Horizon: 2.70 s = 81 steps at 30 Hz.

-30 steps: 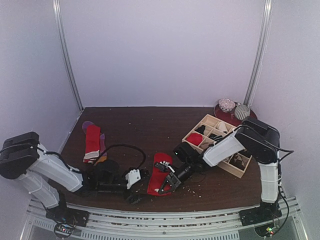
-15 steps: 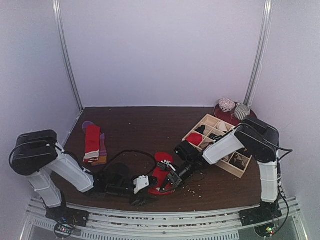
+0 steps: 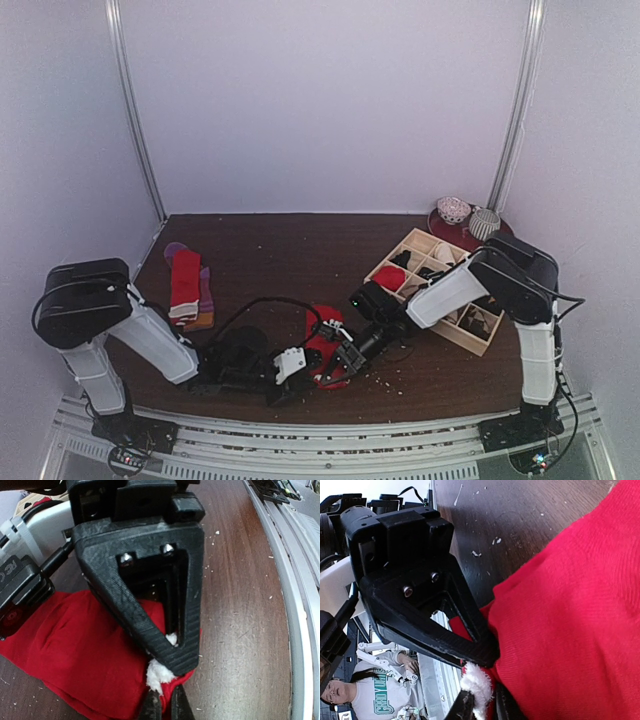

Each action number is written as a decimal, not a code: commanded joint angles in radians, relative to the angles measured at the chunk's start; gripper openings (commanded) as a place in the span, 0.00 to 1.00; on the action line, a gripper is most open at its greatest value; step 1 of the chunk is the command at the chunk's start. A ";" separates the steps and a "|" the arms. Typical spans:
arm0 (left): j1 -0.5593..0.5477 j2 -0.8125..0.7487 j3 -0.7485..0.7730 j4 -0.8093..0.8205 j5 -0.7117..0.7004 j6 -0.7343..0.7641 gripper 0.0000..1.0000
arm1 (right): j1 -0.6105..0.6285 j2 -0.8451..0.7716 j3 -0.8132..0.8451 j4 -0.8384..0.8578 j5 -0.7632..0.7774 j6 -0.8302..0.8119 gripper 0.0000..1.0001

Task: Roll the socks
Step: Roll a pair of socks at the center of the board.

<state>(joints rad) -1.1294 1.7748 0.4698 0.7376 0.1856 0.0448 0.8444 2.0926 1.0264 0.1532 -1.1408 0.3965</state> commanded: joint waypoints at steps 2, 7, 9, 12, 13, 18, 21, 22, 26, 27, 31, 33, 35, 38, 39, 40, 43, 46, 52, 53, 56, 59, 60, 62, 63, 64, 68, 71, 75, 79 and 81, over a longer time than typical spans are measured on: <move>0.000 -0.015 -0.002 -0.094 -0.026 -0.144 0.00 | -0.014 -0.053 -0.084 -0.026 0.102 -0.033 0.24; 0.011 -0.049 0.048 -0.347 -0.003 -0.287 0.00 | -0.027 -0.260 -0.200 0.166 0.224 -0.040 0.29; 0.025 -0.061 0.061 -0.419 0.033 -0.349 0.00 | -0.023 -0.344 -0.266 0.257 0.300 -0.075 0.30; 0.068 -0.069 0.055 -0.457 0.134 -0.441 0.00 | 0.016 -0.459 -0.382 0.402 0.442 -0.220 0.30; 0.080 -0.065 0.051 -0.462 0.168 -0.461 0.00 | 0.047 -0.487 -0.411 0.414 0.508 -0.310 0.31; 0.109 -0.023 0.071 -0.513 0.241 -0.494 0.00 | 0.254 -0.479 -0.380 0.291 0.793 -0.671 0.32; 0.115 0.006 0.083 -0.515 0.278 -0.502 0.00 | 0.306 -0.424 -0.335 0.252 0.900 -0.754 0.31; 0.116 0.013 0.089 -0.515 0.285 -0.502 0.00 | 0.314 -0.410 -0.321 0.240 0.925 -0.774 0.31; 0.119 0.027 0.083 -0.510 0.298 -0.501 0.00 | 0.318 -0.378 -0.298 0.228 0.994 -0.807 0.31; 0.120 0.028 0.080 -0.507 0.302 -0.500 0.00 | 0.318 -0.374 -0.294 0.227 1.002 -0.812 0.31; 0.121 0.021 0.068 -0.504 0.307 -0.498 0.00 | 0.318 -0.329 -0.256 0.162 1.006 -0.827 0.30; 0.124 0.021 0.065 -0.504 0.303 -0.493 0.00 | 0.317 -0.309 -0.234 0.131 0.990 -0.821 0.30; 0.126 0.023 0.061 -0.501 0.300 -0.490 0.00 | 0.319 -0.298 -0.229 0.125 0.966 -0.800 0.30; 0.131 0.031 0.059 -0.490 0.301 -0.489 0.00 | 0.320 -0.273 -0.223 0.123 0.943 -0.763 0.28; 0.132 0.029 0.058 -0.488 0.298 -0.487 0.00 | 0.318 -0.258 -0.211 0.110 0.940 -0.742 0.25; 0.132 0.022 0.057 -0.488 0.293 -0.485 0.00 | 0.317 -0.244 -0.199 0.086 0.938 -0.721 0.22; 0.132 -0.030 0.057 -0.506 0.243 -0.451 0.13 | 0.305 -0.211 -0.183 0.037 0.911 -0.649 0.13; 0.132 -0.154 0.041 -0.530 0.141 -0.391 0.31 | 0.250 -0.209 -0.206 0.048 0.770 -0.525 0.08; 0.112 -0.528 -0.079 -0.437 -0.065 -0.264 0.55 | 0.141 -0.139 -0.140 -0.075 0.497 -0.227 0.06; 0.089 -0.568 -0.100 -0.410 -0.107 -0.226 0.55 | 0.137 -0.124 -0.123 -0.105 0.468 -0.190 0.07; -0.011 -0.604 -0.131 -0.334 -0.257 -0.079 0.56 | 0.114 -0.079 -0.086 -0.137 0.353 -0.060 0.07; -0.046 -0.549 -0.156 -0.210 -0.271 0.010 0.55 | 0.081 -0.045 -0.071 -0.114 0.240 0.042 0.07; -0.048 -0.524 -0.163 -0.173 -0.256 0.023 0.55 | 0.067 -0.038 -0.074 -0.105 0.209 0.056 0.07; -0.059 -0.455 -0.166 -0.110 -0.226 0.040 0.55 | 0.040 -0.029 -0.072 -0.100 0.171 0.088 0.07; -0.068 -0.428 -0.165 -0.087 -0.223 0.049 0.55 | 0.029 -0.024 -0.070 -0.104 0.155 0.093 0.07; -0.074 -0.396 -0.165 -0.062 -0.224 0.058 0.55 | 0.021 -0.020 -0.069 -0.106 0.143 0.096 0.07; -0.082 -0.287 -0.139 0.010 -0.243 0.100 0.55 | 0.009 0.001 -0.058 -0.121 0.106 0.088 0.07; -0.090 -0.238 -0.123 0.065 -0.245 0.124 0.55 | 0.006 0.017 -0.047 -0.135 0.084 0.079 0.07; -0.106 -0.194 -0.120 0.147 -0.231 0.167 0.55 | 0.001 0.027 -0.040 -0.150 0.066 0.065 0.07; -0.109 -0.144 -0.095 0.186 -0.193 0.188 0.55 | -0.007 0.029 -0.037 -0.165 0.067 0.055 0.07; -0.109 -0.112 -0.077 0.187 -0.177 0.187 0.52 | -0.009 0.024 -0.037 -0.166 0.069 0.054 0.07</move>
<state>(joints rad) -1.2327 1.6135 0.3473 0.8227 -0.0322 0.1917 0.8429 2.0689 1.0096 0.0990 -1.1172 0.4576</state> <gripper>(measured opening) 0.541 0.072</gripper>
